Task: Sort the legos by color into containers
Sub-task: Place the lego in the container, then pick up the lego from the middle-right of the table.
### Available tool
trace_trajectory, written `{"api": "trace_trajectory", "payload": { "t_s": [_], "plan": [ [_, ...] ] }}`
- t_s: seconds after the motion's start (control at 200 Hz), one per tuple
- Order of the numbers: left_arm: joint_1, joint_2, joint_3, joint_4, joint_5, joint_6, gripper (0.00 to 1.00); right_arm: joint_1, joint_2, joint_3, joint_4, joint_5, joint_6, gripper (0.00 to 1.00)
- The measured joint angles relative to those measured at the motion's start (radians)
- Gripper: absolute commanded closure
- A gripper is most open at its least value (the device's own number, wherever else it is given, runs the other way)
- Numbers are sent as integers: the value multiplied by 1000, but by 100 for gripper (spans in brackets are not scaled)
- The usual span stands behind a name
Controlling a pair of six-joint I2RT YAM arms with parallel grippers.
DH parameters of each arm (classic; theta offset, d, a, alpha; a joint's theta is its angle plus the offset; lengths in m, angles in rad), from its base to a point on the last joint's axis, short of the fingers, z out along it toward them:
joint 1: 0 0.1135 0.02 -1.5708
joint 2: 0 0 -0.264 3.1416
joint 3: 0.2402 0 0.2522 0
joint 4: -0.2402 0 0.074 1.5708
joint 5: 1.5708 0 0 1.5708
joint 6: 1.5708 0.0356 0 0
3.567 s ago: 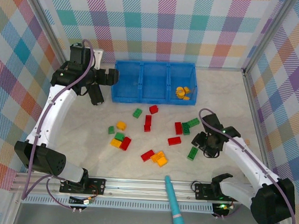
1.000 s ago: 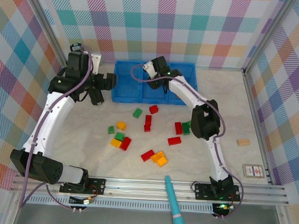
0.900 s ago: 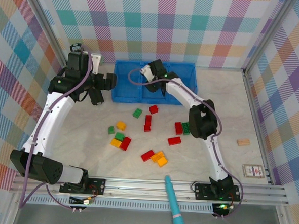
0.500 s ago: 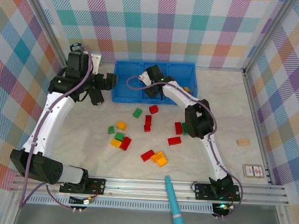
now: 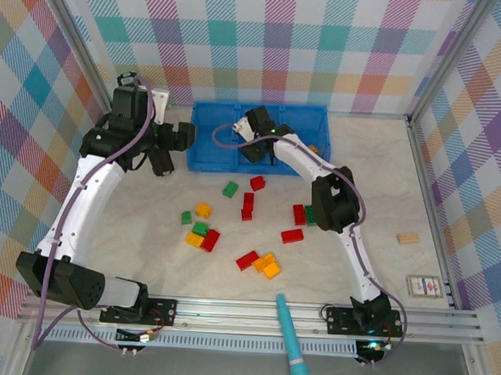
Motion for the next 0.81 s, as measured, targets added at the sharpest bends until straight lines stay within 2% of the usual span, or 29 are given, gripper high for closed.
{"api": "trace_trajectory", "payload": {
  "t_s": [0.19,0.425,0.57,0.705,0.805],
  "plan": [
    [0,-5,0,0,1,0,0,1,-176,-30,-37,25,48,49],
    [0,-16,0,0,17,-7,0,-3,-555,-271,-68,100,206,50],
    [0,-17,0,0,19,-8,0,-30,-706,-442,-153,148,450,49],
    [0,-17,0,0,19,-11,0,-63,-771,-580,-269,217,731,45],
    [0,-17,0,0,19,-11,0,-101,-830,-724,-300,212,926,44]
  ]
}}
